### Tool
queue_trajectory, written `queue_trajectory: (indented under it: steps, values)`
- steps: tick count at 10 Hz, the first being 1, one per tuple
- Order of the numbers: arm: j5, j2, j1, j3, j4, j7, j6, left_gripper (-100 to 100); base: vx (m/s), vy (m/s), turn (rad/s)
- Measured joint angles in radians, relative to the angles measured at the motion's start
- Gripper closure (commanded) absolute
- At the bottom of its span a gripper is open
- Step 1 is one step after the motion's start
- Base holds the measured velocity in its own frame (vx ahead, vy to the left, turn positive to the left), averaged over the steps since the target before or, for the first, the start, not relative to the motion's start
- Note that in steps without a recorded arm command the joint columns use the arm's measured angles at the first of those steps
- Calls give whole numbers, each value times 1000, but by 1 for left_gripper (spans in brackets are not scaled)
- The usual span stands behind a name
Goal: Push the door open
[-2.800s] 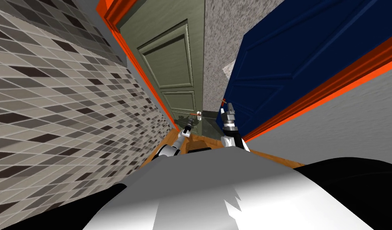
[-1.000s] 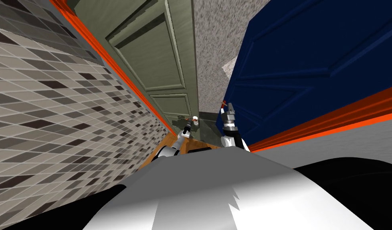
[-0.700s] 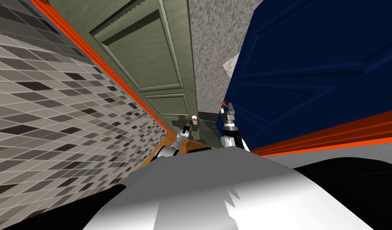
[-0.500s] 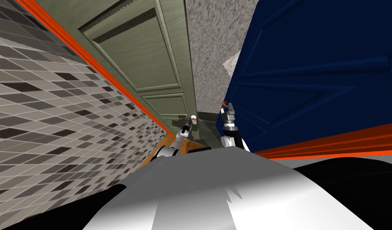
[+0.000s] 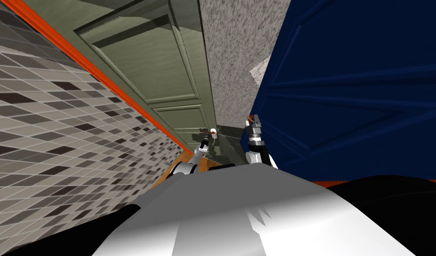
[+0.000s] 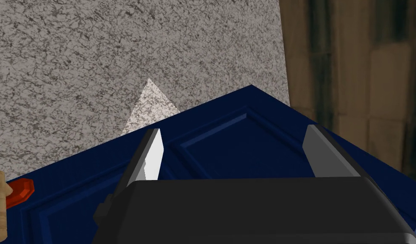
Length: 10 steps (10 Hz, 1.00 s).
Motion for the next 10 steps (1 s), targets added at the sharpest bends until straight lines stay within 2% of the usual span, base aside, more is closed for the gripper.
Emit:
queue_trajectory:
  steps: [1, 2, 3, 4, 5, 7, 9, 10]
  values:
    - [3, 1, 5, 14, -9, -8, 1, 100, 158, -166, 62]
    - [5, 7, 28, 24, -50, -14, 22, 100, 162, -177, 90]
    - [10, 11, 15, 39, -25, -18, 16, 100, 151, -161, 72]
    - [16, 18, -7, 52, 20, -18, -7, 100, 99, -89, 32]
    - [17, 23, 0, 56, 9, -17, -10, 100, 38, -14, -4]
    - [18, 19, -1, 62, -2, -26, -7, 100, 32, -36, 19]
    - [22, 17, 19, 81, -18, -37, 11, 100, 136, -190, 103]
    - [27, 23, 18, 94, -9, -41, 10, 100, 133, -175, 93]
